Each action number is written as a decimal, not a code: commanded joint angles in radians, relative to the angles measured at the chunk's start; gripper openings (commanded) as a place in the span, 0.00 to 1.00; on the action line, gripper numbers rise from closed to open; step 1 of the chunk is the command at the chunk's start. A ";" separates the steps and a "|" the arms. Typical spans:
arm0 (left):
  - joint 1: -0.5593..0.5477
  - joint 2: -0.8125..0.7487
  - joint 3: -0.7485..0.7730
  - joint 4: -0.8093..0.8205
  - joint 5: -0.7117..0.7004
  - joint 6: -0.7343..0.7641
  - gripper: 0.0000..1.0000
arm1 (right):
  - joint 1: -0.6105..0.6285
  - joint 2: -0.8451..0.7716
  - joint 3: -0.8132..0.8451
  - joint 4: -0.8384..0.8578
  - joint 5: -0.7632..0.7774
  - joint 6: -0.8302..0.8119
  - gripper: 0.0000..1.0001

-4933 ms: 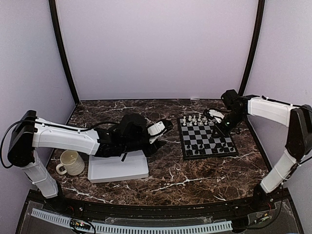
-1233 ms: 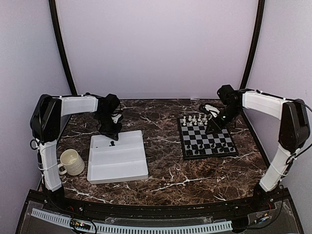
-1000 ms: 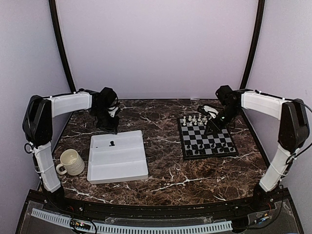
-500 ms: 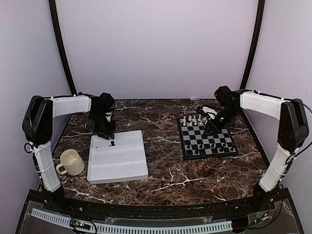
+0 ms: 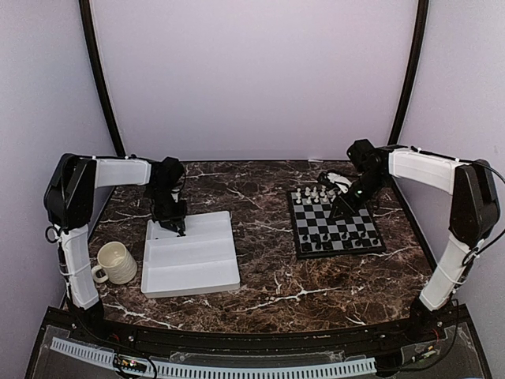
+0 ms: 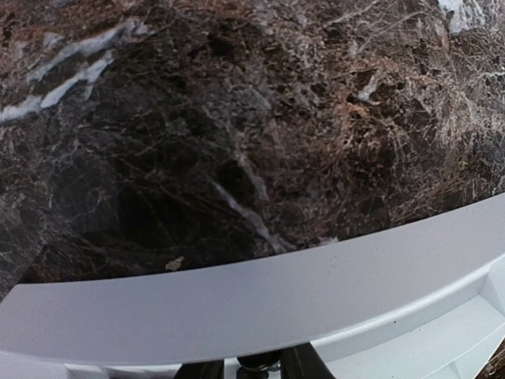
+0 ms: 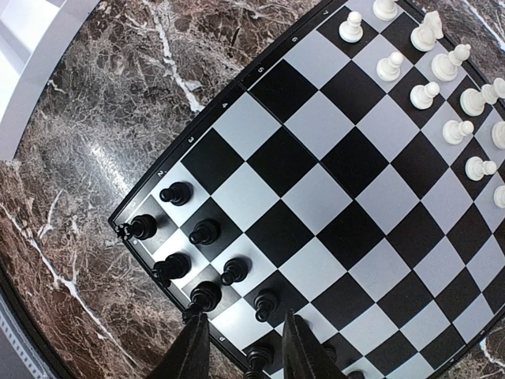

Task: Set up the chess pieces on the board
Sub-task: Pick up the knight from the storage box.

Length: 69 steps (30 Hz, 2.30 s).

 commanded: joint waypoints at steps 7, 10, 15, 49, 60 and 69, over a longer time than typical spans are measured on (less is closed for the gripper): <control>-0.001 0.011 -0.013 -0.022 0.029 -0.024 0.27 | 0.009 0.024 0.003 0.014 -0.010 -0.003 0.33; -0.001 0.013 -0.031 -0.017 0.039 -0.034 0.25 | 0.010 0.032 0.009 0.014 -0.015 -0.003 0.33; -0.001 0.013 -0.036 -0.017 0.042 -0.034 0.18 | 0.015 0.039 0.019 0.012 -0.021 -0.003 0.33; -0.030 -0.053 -0.045 -0.016 0.040 0.564 0.34 | 0.033 0.033 0.017 0.014 -0.016 -0.008 0.33; -0.044 -0.033 -0.069 -0.092 -0.006 0.463 0.28 | 0.033 0.038 0.006 0.021 -0.022 -0.006 0.33; -0.008 -0.048 -0.109 -0.079 0.000 0.240 0.08 | 0.037 0.058 0.024 0.020 -0.033 -0.004 0.33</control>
